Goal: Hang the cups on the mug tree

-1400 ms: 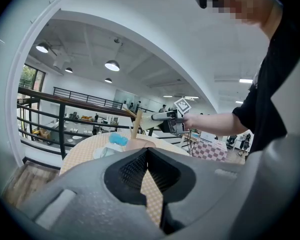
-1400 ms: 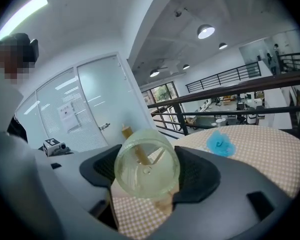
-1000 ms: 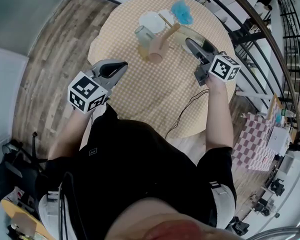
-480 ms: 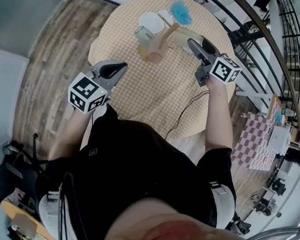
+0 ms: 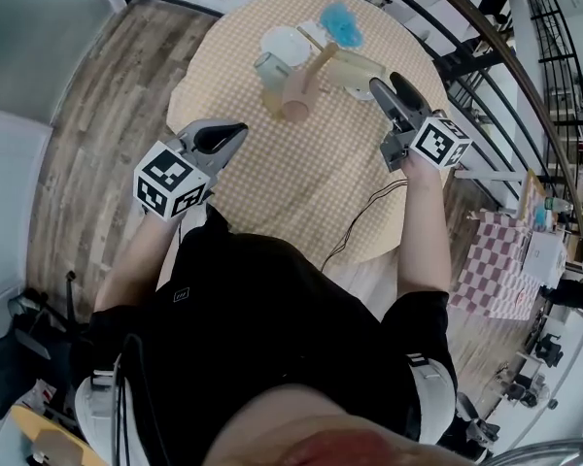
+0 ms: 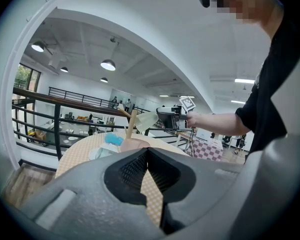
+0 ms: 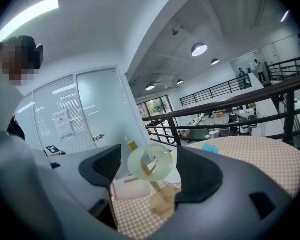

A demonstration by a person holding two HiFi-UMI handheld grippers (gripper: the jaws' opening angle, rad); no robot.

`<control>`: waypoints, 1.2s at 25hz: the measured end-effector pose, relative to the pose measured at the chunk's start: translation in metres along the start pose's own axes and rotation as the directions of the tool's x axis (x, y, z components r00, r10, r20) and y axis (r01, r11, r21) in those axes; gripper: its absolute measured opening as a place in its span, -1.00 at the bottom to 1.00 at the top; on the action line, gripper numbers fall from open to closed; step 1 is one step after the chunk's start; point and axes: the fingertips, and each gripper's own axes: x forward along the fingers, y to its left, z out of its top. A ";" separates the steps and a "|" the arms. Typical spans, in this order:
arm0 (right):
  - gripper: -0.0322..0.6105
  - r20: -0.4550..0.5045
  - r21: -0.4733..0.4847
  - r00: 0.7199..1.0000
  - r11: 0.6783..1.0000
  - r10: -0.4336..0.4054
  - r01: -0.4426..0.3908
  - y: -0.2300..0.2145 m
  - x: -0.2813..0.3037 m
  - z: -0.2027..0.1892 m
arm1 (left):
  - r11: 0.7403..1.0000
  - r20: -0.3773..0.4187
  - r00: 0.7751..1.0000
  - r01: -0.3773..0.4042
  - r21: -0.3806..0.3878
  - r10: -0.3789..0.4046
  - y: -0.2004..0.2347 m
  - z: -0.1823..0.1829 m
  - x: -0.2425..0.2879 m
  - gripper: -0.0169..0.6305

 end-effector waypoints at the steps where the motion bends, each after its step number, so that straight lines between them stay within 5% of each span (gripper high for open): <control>1: 0.17 0.011 0.003 1.000 1.000 -0.007 0.007 0.001 -0.005 0.003 | 1.000 0.001 1.000 0.007 0.003 -0.007 0.000 0.002 0.001 -0.93; 7: 0.17 0.101 0.000 0.991 0.996 -0.090 0.090 0.020 -0.051 0.012 | 0.996 -0.001 0.996 0.091 0.024 -0.091 -0.006 0.008 0.002 -0.93; 15: 0.17 0.145 -0.024 0.959 0.968 -0.245 0.251 0.068 -0.096 -0.048 | 0.976 -0.017 0.978 0.207 0.065 -0.206 -0.030 -0.001 0.000 -0.93; 22: 0.17 0.193 -0.033 0.950 0.966 -0.246 0.257 0.129 -0.134 -0.099 | 0.973 -0.016 0.977 0.213 0.093 -0.213 -0.101 -0.003 -0.003 -0.93; 30: 0.01 0.247 -0.146 0.964 0.979 -0.100 0.139 0.201 -0.210 -0.133 | 0.985 0.027 0.990 0.136 0.106 -0.140 -0.213 -0.012 -0.008 -0.93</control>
